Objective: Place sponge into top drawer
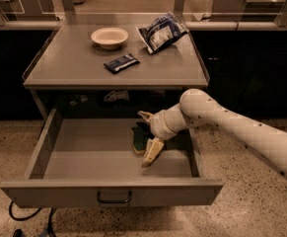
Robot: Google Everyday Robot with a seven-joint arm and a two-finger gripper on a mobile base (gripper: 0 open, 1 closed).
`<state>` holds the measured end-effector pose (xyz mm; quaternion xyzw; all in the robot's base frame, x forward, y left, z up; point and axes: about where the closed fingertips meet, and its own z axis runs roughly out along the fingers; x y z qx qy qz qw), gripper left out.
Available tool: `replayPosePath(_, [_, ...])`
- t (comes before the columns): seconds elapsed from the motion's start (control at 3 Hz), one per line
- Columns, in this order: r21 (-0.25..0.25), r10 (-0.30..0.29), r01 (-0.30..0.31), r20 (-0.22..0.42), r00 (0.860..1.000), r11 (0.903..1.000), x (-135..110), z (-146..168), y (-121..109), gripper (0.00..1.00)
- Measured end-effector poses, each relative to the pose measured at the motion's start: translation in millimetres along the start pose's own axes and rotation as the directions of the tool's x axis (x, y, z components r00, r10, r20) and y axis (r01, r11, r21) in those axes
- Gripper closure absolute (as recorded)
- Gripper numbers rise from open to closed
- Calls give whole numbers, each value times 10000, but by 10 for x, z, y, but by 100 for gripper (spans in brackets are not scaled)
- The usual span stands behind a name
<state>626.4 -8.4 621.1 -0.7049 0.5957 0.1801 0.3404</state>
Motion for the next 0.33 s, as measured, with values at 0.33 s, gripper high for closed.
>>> replayPosePath(0.33, [0,0,0,0,10000,10000,0,0,0,0])
